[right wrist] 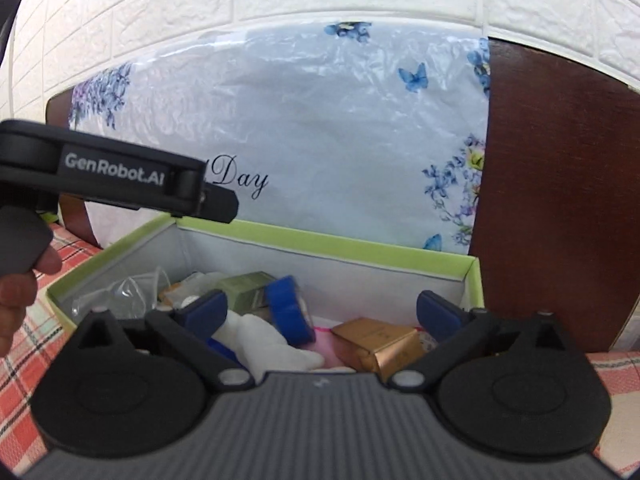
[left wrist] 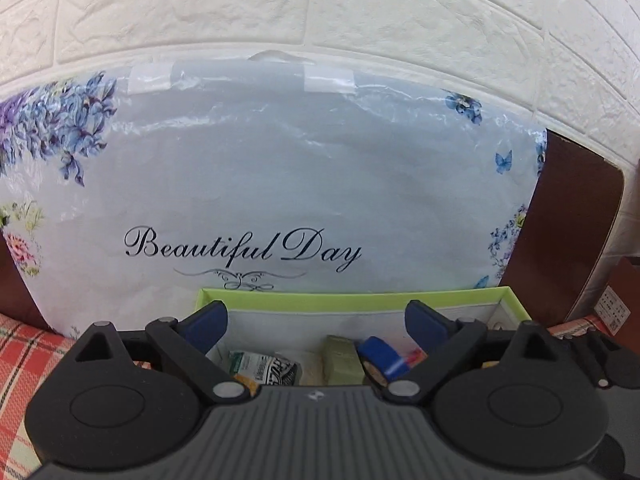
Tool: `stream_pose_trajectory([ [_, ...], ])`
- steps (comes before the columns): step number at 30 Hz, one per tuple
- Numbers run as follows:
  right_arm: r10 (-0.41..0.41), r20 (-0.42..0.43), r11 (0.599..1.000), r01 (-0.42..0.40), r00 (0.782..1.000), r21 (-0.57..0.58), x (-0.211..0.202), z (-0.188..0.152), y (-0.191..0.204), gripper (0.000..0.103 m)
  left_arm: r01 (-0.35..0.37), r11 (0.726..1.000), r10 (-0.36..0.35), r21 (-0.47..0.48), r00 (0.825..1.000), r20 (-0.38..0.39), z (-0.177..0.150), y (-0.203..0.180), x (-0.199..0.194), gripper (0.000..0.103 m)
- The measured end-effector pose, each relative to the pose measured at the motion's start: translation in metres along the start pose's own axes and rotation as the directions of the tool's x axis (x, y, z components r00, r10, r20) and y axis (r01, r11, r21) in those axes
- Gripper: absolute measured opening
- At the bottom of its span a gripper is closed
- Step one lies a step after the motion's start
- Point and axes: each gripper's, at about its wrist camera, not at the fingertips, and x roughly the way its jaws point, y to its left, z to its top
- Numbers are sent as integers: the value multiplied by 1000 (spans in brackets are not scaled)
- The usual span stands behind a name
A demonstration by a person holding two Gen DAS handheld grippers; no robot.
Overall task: Organize objects
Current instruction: 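Move both tools back from the lime box toward the remaining items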
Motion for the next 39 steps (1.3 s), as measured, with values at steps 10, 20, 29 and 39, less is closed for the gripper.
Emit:
stream_pose_trajectory([
  [10, -23, -20, 1000, 24, 1000, 21, -27, 1, 1, 103, -36, 999, 36, 20, 999, -18, -4, -15, -32, 98],
  [20, -44, -62, 998, 46, 997, 31, -70, 0, 7, 103, -114, 993, 116, 31, 992, -50, -18, -35, -86, 99],
  [29, -76, -95, 992, 85, 993, 97, -124, -22, 19, 103, -124, 991, 126, 59, 992, -31, -52, -46, -138, 99],
  [39, -56, -110, 990, 70, 992, 126, -173, -57, 28, 103, -113, 993, 114, 25, 993, -44, -93, -41, -176, 98],
])
